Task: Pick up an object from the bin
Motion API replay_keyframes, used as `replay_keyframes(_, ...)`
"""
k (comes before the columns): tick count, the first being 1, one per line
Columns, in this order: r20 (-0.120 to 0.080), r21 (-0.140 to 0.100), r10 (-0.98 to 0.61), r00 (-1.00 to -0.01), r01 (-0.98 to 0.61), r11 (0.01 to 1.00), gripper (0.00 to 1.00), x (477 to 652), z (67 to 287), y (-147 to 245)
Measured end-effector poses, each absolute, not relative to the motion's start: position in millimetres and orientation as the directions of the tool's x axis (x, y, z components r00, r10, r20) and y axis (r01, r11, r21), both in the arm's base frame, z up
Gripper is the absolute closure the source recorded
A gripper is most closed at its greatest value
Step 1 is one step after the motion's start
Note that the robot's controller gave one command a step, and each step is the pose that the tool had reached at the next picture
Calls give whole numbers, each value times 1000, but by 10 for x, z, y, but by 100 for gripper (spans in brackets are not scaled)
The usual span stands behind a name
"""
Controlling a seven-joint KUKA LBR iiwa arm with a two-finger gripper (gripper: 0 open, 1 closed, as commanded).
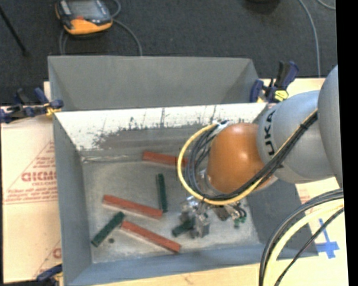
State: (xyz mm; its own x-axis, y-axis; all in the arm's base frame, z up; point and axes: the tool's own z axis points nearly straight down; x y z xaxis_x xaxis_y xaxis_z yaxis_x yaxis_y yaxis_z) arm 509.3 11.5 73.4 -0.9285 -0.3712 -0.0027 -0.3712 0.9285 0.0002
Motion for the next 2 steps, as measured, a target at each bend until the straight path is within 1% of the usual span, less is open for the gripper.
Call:
replay_keyframes(1,-3,0,-371,-928,-371,928,100,5094,734,115)
replay_keyframes(2,-6,-2,-313,-950,-313,950,100,5024,2295,115)
